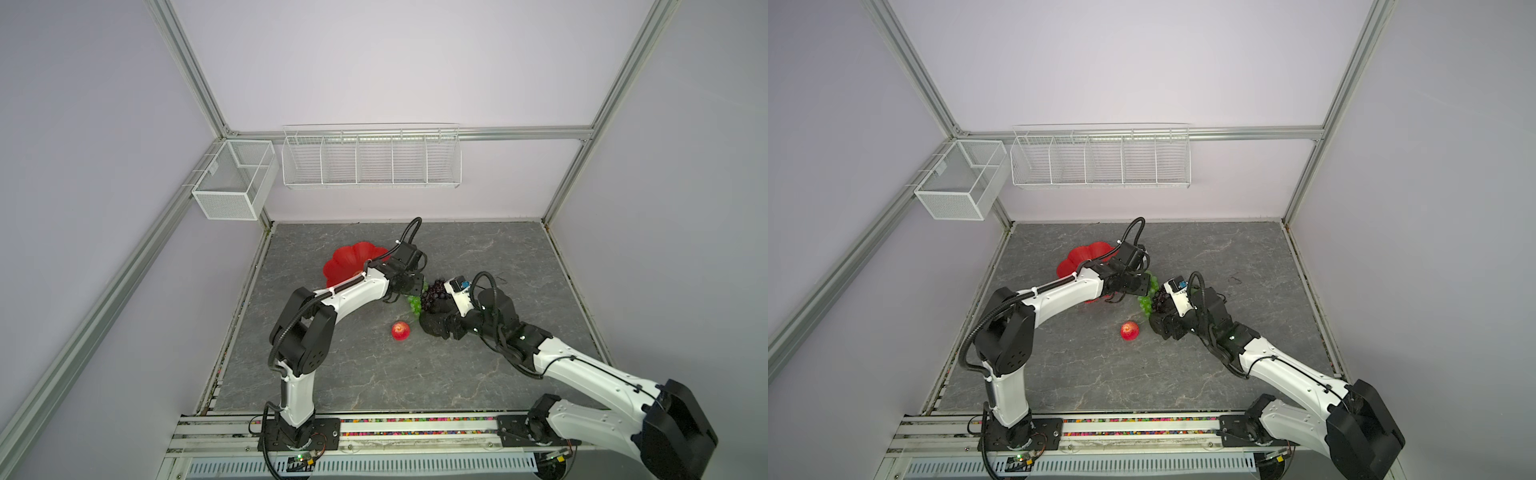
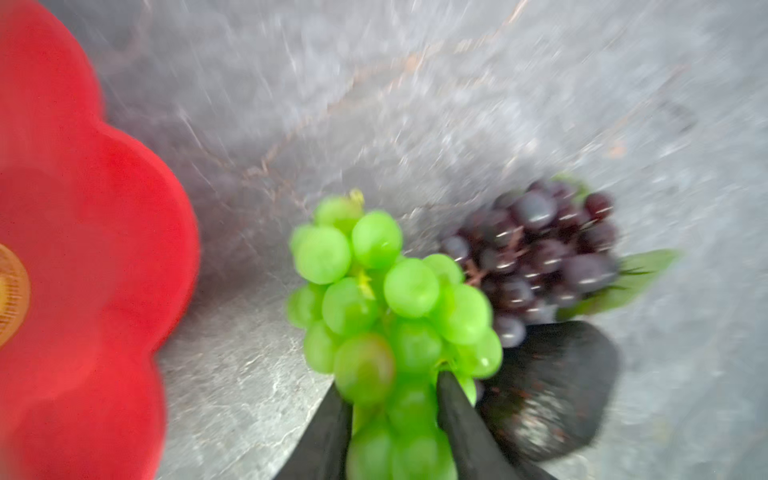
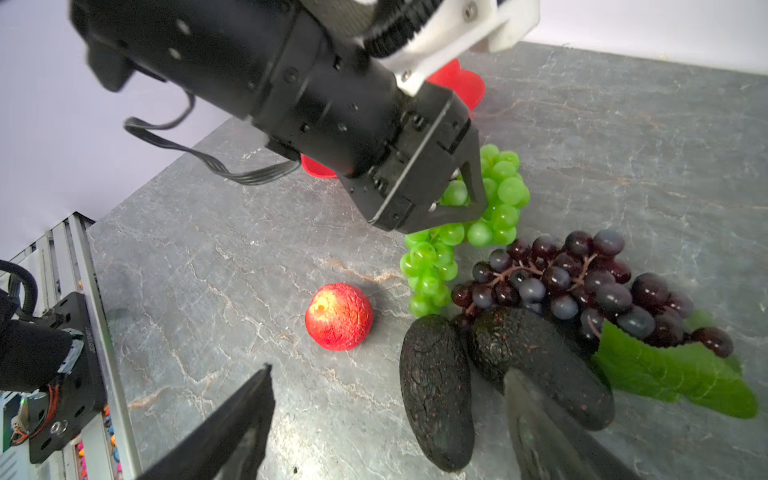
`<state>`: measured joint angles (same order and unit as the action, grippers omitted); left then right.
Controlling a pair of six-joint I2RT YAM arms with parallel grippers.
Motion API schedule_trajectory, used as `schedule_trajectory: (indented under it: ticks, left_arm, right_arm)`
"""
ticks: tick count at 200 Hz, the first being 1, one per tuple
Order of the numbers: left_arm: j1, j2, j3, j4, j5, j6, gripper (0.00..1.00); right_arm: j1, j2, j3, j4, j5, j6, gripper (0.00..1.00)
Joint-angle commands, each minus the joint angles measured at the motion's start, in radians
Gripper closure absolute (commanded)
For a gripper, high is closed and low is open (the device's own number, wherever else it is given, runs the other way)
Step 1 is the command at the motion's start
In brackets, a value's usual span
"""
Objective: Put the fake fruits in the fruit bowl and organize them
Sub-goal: 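Grasp the green grapes with the left gripper and lower them into the red bowl, then release the green grapes and move the left gripper to the purple grapes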
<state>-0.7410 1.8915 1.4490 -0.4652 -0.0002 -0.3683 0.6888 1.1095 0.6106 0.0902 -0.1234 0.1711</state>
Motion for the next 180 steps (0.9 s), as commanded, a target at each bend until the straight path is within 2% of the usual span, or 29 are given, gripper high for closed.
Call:
schedule_trajectory:
  ticks: [1,53,102,136,151,180]
  left_arm:
    - [0.009,-0.082,-0.011,0.02,-0.018,0.01,0.68]
    - [0.058,-0.212,-0.055,0.024,-0.196,0.012,0.75]
    - [0.206,-0.318,-0.171,0.102,-0.22,0.038,0.78]
    - [0.308,-0.259,-0.164,0.095,-0.192,0.067,0.78]
    - [0.33,-0.206,-0.145,0.098,-0.188,0.09,0.78]
    - [0.352,-0.083,-0.047,-0.014,-0.236,0.095,0.79]
  right_arm:
    - [-0.005,0.02,0.042,0.024,0.005,-0.025,0.12]
    - [-0.005,0.066,0.088,0.042,-0.031,-0.028,0.12]
    - [-0.005,0.097,0.09,0.056,-0.05,-0.021,0.12]
    - [-0.005,0.107,0.09,0.063,-0.064,-0.011,0.12]
    - [-0.005,0.116,0.092,0.068,-0.077,-0.003,0.12]
    - [-0.005,0.128,0.095,0.069,-0.094,0.01,0.12]
